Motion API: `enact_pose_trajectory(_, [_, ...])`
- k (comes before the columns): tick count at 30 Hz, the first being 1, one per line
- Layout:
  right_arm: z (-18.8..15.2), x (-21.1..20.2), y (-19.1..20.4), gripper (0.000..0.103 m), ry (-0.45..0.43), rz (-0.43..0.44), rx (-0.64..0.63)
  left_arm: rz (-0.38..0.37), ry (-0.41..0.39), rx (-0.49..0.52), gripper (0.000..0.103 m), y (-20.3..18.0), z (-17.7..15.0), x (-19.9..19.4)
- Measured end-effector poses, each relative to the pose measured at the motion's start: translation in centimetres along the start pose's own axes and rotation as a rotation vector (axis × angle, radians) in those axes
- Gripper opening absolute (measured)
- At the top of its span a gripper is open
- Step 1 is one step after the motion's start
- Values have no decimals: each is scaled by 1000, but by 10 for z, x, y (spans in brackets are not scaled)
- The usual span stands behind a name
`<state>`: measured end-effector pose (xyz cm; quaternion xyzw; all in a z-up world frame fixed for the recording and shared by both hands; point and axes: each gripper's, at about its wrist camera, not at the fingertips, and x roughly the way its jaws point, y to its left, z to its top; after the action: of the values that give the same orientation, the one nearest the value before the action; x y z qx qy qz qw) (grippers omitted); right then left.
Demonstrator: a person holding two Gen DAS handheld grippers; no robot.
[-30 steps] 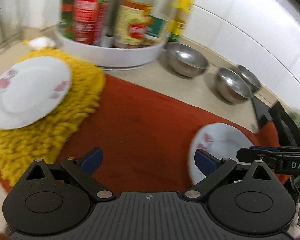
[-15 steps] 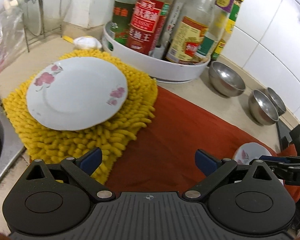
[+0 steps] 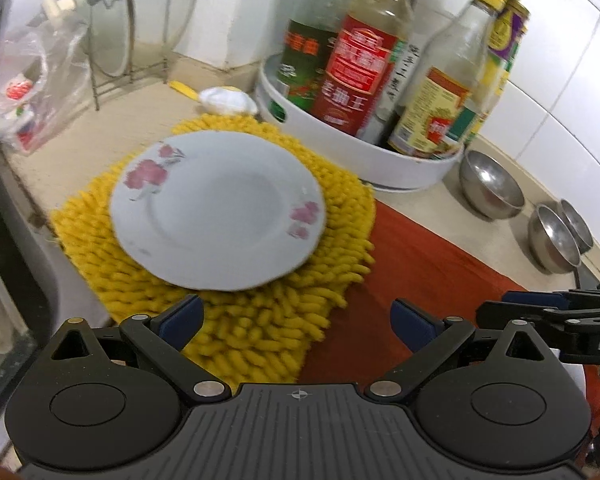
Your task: Organize plates and bowls
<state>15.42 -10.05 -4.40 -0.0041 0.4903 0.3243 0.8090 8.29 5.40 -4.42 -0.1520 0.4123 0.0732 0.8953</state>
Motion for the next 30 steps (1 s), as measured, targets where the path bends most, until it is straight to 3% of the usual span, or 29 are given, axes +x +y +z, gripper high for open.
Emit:
enact_pose_trajectory(15, [38,54,58,54,26,34,-92,56,-20,-18,102,48,19,3])
enact_pose_trajectory(30, [59,96,70,54,41,-7,-43,119,11,31,102,73,40,32])
